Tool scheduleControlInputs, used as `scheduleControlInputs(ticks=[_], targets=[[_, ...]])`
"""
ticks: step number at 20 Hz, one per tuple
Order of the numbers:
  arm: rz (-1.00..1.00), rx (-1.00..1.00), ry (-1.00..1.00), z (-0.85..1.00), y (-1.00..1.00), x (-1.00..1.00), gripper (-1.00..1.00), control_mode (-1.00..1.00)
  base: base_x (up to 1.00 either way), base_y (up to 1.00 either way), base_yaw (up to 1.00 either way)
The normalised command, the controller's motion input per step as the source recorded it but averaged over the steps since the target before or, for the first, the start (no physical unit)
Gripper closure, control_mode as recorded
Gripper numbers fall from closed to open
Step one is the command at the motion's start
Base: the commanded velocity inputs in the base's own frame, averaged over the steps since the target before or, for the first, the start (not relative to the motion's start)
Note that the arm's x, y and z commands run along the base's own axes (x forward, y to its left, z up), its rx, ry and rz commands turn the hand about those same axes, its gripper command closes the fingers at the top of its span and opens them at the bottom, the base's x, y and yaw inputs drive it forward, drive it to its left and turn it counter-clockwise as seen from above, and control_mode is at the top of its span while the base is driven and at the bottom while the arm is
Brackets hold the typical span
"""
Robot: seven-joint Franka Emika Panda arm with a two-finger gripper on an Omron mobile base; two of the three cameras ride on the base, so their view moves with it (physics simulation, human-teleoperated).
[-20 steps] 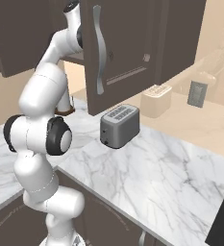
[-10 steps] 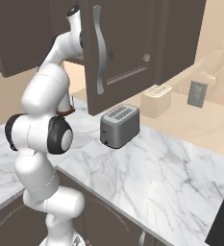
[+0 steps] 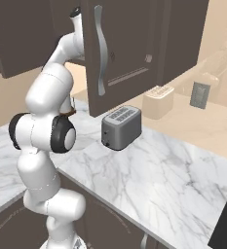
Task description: Pick up the bar soap and spray from the sink, and place them back in the cabinet, and close the cabinet doors.
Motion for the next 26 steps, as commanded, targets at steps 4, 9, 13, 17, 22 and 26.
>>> scheduleControlInputs(ticks=[4,9,13,17,22,26], targets=[[0.0,0.0,0.0,0.0,-0.01,0.23,1.0,-1.0,0.0,0.0,0.0],[0.0,0.0,0.0,-0.01,-0.02,0.21,1.0,-1.0,0.0,0.0,0.0],[0.0,0.0,0.0,-0.01,-0.04,0.2,1.0,-1.0,0.0,0.0,0.0],[0.0,0.0,0.0,0.0,-0.04,0.17,1.0,-1.0,0.0,0.0,0.0],[0.0,0.0,0.0,0.0,-0.04,0.1,1.0,-1.0,0.0,0.0,0.0],[0.0,0.0,0.0,0.0,0.0,0.01,-1.0,-1.0,0.0,0.0,0.0]])
